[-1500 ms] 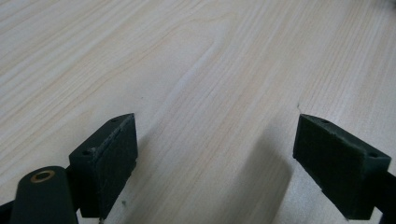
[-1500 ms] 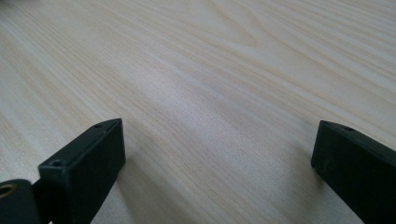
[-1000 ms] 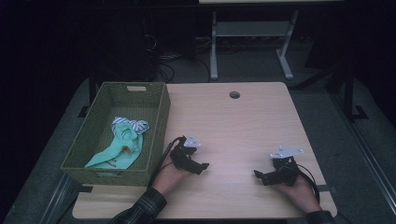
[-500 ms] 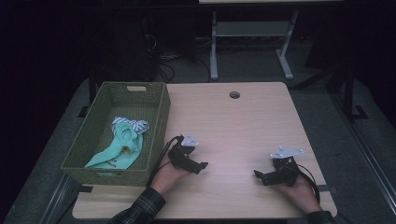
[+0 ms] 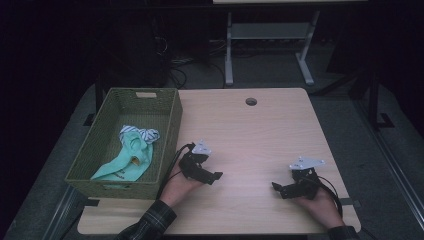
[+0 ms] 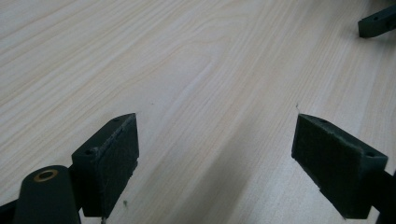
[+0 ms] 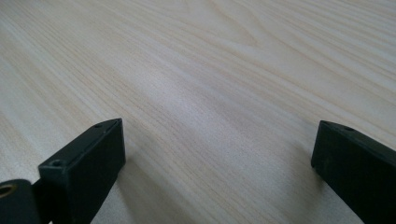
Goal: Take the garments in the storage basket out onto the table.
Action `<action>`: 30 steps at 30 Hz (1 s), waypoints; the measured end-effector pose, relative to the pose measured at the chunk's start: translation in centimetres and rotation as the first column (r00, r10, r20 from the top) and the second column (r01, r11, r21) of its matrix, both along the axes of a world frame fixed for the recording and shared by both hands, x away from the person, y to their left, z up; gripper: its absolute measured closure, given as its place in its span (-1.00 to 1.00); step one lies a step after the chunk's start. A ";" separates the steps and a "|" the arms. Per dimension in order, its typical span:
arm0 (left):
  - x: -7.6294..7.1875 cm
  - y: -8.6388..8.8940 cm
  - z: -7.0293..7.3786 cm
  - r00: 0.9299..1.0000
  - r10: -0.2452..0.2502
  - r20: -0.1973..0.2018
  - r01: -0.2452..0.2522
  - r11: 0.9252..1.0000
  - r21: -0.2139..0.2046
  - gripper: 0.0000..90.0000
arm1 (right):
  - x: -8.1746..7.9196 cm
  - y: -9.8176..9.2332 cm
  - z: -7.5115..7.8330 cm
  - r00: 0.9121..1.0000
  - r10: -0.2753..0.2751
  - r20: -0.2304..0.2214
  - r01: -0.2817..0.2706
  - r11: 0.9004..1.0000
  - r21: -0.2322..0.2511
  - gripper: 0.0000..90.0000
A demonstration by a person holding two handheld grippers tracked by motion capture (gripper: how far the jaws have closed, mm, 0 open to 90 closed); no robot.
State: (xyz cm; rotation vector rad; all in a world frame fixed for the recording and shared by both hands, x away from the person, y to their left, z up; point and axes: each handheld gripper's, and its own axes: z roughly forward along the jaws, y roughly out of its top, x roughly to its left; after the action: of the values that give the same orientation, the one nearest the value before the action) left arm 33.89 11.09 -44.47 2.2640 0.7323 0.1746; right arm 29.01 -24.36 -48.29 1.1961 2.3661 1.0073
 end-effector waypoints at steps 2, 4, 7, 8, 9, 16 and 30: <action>0.0 0.0 0.1 1.000 -0.001 0.003 0.001 1.000 0.004 -0.68 | 0.0 0.0 0.0 1.000 0.000 0.000 0.000 1.000 0.000 -0.95; 0.0 0.0 0.3 1.000 -0.001 0.001 0.001 1.000 0.004 -0.68 | 0.0 0.0 0.0 1.000 0.000 0.001 0.000 1.000 0.000 -0.95; 0.0 0.0 0.5 1.000 0.000 0.002 0.000 1.000 -0.004 -0.68 | 0.0 0.0 0.0 1.000 0.000 0.000 0.000 1.000 0.000 -0.95; -0.1 0.0 0.6 1.000 0.001 0.002 -0.001 1.000 -0.004 -0.68 | 0.0 0.0 0.0 1.000 0.001 0.001 -0.001 1.000 0.000 -0.95; -0.1 0.0 0.7 1.000 -0.001 0.003 0.001 1.000 -0.002 -0.68 | 0.0 0.0 0.0 1.000 0.000 0.000 0.000 1.000 0.000 -0.95; -0.1 0.0 1.2 1.000 0.000 0.004 0.000 1.000 -0.003 -0.68 | 0.0 0.0 0.0 1.000 0.000 0.000 0.000 1.000 0.000 -0.95; 0.0 0.0 2.2 1.000 0.002 -0.007 -0.002 1.000 -0.001 -0.68 | 0.0 0.0 0.0 1.000 0.000 0.000 0.000 1.000 0.000 -0.95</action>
State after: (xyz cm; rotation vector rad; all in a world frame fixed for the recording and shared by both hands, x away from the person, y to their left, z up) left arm 33.84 11.09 -42.30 2.2646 0.7377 0.1671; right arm 29.01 -24.36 -48.30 1.1958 2.3661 1.0074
